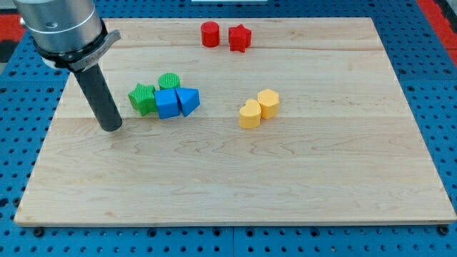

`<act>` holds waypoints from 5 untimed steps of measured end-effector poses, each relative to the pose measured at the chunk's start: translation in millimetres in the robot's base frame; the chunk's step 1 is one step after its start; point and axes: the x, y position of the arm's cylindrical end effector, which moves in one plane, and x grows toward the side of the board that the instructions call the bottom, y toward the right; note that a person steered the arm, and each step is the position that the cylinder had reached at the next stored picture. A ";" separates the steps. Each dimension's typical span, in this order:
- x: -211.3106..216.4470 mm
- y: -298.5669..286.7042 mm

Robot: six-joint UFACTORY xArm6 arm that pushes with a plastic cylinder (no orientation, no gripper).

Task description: Slide the green star and green circle together a bit

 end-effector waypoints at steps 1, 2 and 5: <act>-19.6 0.0; -32.9 4.9; -49.5 49.7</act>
